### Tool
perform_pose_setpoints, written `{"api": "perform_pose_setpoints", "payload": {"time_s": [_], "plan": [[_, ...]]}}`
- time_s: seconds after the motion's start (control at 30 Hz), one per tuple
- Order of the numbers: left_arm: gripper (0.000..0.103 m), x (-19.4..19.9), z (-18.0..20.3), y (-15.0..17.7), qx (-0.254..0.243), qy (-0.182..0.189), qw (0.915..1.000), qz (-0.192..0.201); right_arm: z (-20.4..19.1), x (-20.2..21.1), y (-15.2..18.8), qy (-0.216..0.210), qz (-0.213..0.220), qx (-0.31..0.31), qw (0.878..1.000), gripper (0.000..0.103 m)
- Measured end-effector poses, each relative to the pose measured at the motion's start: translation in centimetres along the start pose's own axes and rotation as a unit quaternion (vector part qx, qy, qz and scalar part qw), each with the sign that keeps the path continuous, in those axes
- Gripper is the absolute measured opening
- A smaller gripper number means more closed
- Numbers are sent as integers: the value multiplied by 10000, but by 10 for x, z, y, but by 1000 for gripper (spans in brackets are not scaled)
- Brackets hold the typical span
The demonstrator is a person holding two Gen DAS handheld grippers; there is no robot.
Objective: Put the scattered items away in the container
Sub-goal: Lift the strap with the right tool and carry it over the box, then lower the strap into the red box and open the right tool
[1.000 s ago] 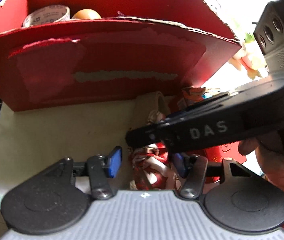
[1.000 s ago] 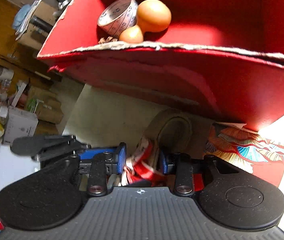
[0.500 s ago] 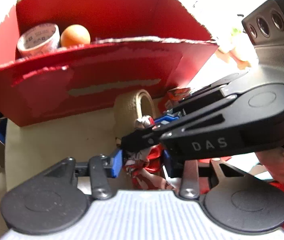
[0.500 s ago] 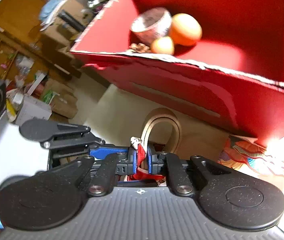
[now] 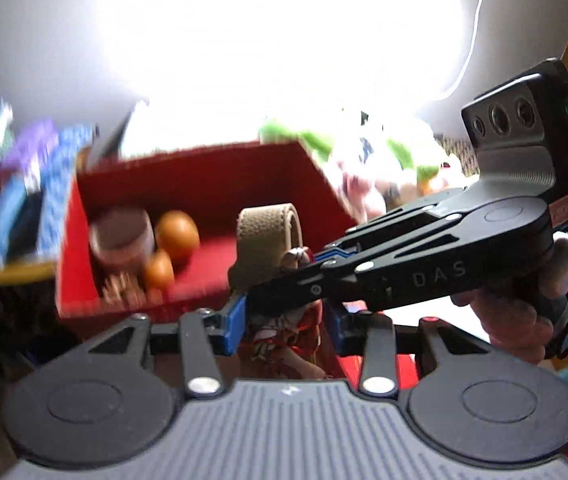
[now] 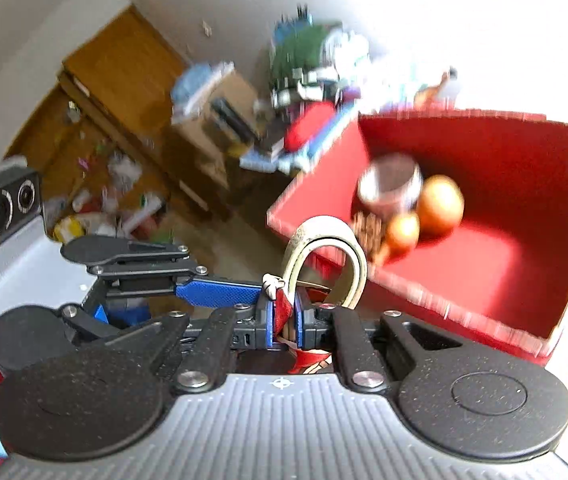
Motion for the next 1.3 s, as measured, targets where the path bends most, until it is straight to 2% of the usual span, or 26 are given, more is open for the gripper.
{"api": "perform_pose_setpoints", "payload": {"time_s": [0.17, 0.3, 0.43, 0.57, 0.77, 0.97, 1.07, 1.2, 1.3], "plan": [[36, -2, -10, -41, -216, -13, 9991, 375, 11, 14, -37, 382, 586, -7, 9976, 11], [33, -30, -19, -64, -354, 37, 9988, 339, 32, 5, -57, 1067, 789, 44, 9911, 11], [33, -76, -32, -69, -332, 140, 9993, -60, 64, -22, -63, 1470, 470, -291, 9876, 11], [33, -115, -44, -61, -226, 302, 9982, -458, 95, -53, -59, 1523, 43, -817, 9849, 11], [33, -151, -60, -58, -40, 486, 9952, -854, 125, -79, -56, 1619, -308, -1408, 9762, 11], [33, -174, -67, -45, 44, 597, 9898, -1295, 142, -92, -41, 1737, -971, -1867, 9621, 12], [33, -180, -72, -40, -14, 474, 9886, -1429, 142, -100, -44, 1716, -1153, -1803, 9617, 12], [33, -179, -81, -38, 122, 494, 9874, -1499, 139, -108, -47, 1771, -1345, -1699, 9601, 14], [36, -180, -88, -36, 251, 488, 9859, -1583, 140, -113, -47, 1758, -1490, -1728, 9576, 21]]}}
Point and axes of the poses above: each gripper's, at about its wrist camera, not at the fingertips, and x roughly against the way its jaws point, z to its right, y to its underside, the point moved 9 cm from there along -x, roughly the way its jaws point, and after that the axes turned 8 degrees about -z, right-handed, at the moved point
